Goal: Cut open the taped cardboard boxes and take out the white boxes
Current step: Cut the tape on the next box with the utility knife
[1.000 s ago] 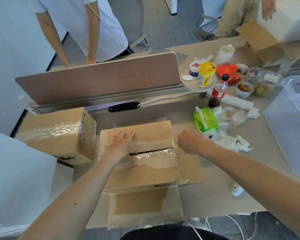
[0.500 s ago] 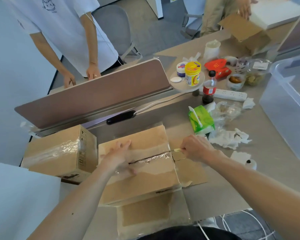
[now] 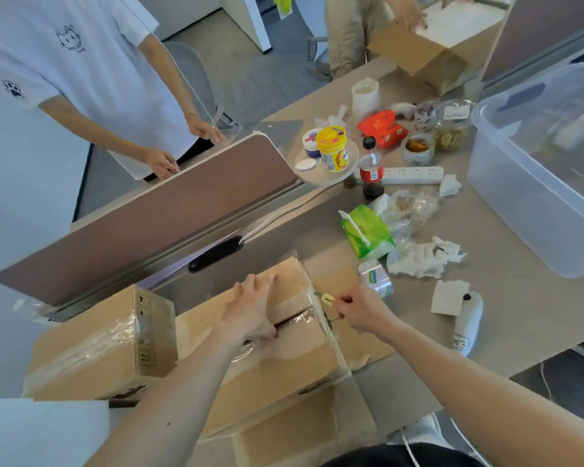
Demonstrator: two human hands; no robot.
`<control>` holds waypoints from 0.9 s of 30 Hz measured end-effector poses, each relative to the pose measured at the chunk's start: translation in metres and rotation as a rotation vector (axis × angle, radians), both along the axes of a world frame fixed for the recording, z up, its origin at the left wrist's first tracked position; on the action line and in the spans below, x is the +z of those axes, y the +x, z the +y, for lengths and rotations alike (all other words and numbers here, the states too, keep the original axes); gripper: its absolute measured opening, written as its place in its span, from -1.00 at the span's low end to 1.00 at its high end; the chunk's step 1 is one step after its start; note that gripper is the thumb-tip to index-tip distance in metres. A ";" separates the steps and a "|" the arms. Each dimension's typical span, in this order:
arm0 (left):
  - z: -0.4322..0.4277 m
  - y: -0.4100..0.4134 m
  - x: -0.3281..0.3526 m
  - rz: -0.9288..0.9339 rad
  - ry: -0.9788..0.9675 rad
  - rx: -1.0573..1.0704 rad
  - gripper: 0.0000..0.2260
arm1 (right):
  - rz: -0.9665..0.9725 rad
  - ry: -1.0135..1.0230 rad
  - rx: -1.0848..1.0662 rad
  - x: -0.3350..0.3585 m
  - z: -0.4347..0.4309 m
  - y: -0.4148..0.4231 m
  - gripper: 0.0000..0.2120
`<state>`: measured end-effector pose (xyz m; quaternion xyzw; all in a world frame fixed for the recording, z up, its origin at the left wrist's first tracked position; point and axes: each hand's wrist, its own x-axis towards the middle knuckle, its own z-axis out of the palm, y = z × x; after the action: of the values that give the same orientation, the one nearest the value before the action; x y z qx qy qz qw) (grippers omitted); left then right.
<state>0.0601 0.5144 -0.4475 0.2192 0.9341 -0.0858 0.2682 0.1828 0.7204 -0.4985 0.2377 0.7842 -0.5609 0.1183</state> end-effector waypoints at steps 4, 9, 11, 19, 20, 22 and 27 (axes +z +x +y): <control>0.001 -0.003 0.003 0.015 0.049 -0.027 0.00 | -0.009 -0.114 -0.057 0.003 -0.006 -0.002 -0.69; 0.001 -0.005 0.005 0.004 0.044 -0.027 0.00 | -0.022 -0.164 -0.062 0.008 -0.010 -0.004 -0.71; 0.000 -0.008 0.004 -0.006 0.049 -0.025 0.00 | -0.024 -0.180 -0.064 0.008 -0.010 -0.004 -0.71; 0.001 -0.009 0.003 -0.013 0.074 -0.002 0.01 | -0.040 -0.253 -0.063 0.007 -0.011 -0.004 -0.66; 0.001 -0.008 0.002 -0.011 0.072 -0.005 0.01 | -0.043 -0.257 -0.055 0.007 -0.010 -0.003 -0.66; 0.002 -0.007 0.002 -0.004 0.070 -0.009 0.01 | -0.051 -0.258 -0.050 0.007 -0.009 -0.004 -0.66; 0.003 -0.007 0.003 -0.005 0.068 0.002 0.02 | -0.069 -0.266 -0.040 0.007 -0.010 -0.003 -0.67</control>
<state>0.0535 0.5169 -0.4446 0.2277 0.9360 -0.0530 0.2631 0.1796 0.7104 -0.4915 0.2549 0.6935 -0.6535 0.1645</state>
